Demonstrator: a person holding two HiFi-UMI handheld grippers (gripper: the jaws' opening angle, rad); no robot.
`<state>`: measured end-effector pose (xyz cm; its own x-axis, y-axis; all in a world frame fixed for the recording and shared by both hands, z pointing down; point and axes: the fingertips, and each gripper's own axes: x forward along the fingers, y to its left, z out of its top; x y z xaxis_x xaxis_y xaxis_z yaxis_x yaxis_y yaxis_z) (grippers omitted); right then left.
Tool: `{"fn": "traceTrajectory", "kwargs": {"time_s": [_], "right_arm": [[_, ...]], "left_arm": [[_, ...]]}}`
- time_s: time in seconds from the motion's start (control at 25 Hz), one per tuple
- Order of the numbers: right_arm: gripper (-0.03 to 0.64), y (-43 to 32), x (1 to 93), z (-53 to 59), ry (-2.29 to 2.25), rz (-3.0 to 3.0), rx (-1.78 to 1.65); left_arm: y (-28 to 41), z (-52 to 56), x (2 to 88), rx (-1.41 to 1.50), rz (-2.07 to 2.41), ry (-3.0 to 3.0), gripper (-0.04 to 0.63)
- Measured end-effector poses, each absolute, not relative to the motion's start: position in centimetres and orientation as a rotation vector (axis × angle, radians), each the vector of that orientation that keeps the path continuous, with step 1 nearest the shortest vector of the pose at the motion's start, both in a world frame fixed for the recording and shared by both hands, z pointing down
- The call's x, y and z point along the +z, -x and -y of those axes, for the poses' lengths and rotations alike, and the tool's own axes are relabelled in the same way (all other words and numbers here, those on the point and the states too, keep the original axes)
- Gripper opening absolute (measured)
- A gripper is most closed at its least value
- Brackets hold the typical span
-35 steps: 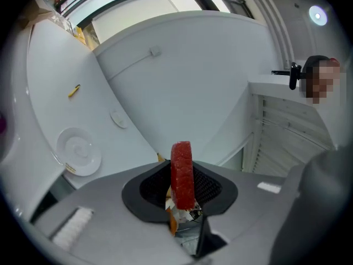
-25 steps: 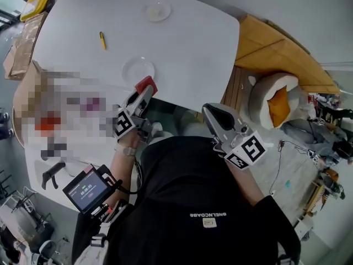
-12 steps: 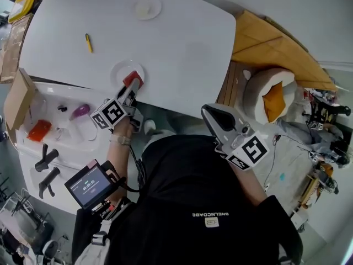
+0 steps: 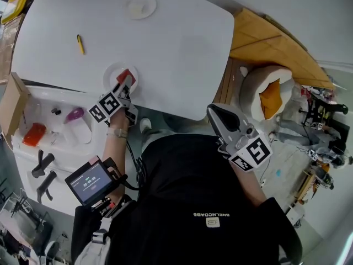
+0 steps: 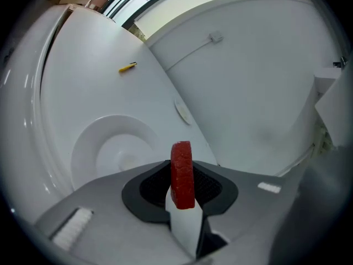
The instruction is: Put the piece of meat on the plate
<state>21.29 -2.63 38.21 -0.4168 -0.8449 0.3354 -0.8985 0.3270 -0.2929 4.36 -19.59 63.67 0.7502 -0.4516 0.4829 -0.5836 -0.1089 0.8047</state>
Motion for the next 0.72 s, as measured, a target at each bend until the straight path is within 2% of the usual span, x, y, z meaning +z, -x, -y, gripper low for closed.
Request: {"fn": "traceTrajectory", "kwargs": {"time_s": [0.72], "right_arm": [[0.005, -23.1, 38.3, 2.5, -1.686, 2.448, 0.712]], "left_arm": [[-4.6, 20.6, 67.1, 0.249, 0.855, -1.658, 0.118]]}}
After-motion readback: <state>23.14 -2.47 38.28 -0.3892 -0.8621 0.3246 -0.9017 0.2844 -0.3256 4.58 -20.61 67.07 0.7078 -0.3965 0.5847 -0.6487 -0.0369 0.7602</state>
